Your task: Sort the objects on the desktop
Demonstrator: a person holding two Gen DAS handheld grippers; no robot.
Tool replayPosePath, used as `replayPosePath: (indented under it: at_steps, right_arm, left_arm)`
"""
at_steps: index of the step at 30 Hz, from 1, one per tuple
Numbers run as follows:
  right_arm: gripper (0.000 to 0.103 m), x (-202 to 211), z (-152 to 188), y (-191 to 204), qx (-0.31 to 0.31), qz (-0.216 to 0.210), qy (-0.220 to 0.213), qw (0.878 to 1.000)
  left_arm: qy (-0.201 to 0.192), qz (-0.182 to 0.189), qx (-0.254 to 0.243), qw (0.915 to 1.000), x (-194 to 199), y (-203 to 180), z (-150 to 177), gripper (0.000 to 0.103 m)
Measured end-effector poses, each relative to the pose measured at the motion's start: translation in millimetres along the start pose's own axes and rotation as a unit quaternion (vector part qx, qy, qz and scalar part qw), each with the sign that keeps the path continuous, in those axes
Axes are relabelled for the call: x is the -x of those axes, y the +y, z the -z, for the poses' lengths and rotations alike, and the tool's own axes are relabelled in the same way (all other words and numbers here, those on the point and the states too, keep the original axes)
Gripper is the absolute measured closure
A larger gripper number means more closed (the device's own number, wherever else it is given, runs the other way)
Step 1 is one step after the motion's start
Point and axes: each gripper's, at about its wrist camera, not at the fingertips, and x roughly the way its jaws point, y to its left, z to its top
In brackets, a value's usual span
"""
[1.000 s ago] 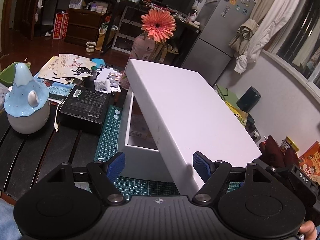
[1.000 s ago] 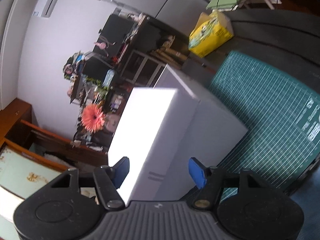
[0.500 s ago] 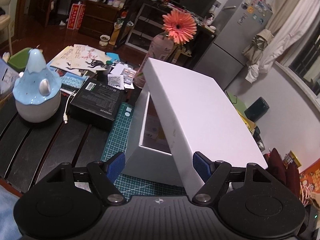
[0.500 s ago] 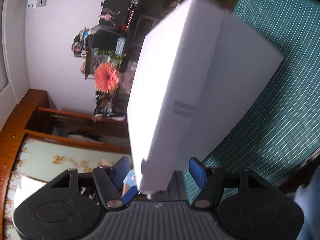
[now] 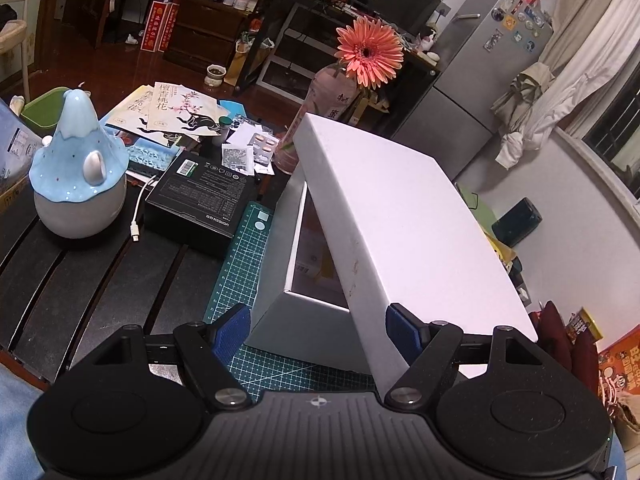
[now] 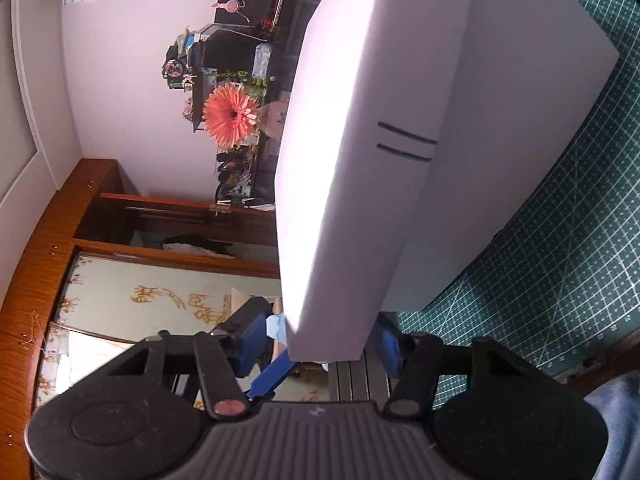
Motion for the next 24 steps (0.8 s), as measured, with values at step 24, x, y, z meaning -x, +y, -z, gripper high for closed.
replayPosePath:
  at_steps: [24]
  right_arm:
    - [0.063, -0.1, -4.7, 14.7, 0.046, 0.004, 0.033, 0.998]
  left_arm:
    - [-0.003, -0.001, 0.009, 1.0000, -0.9, 5.1, -2.4, 0.029]
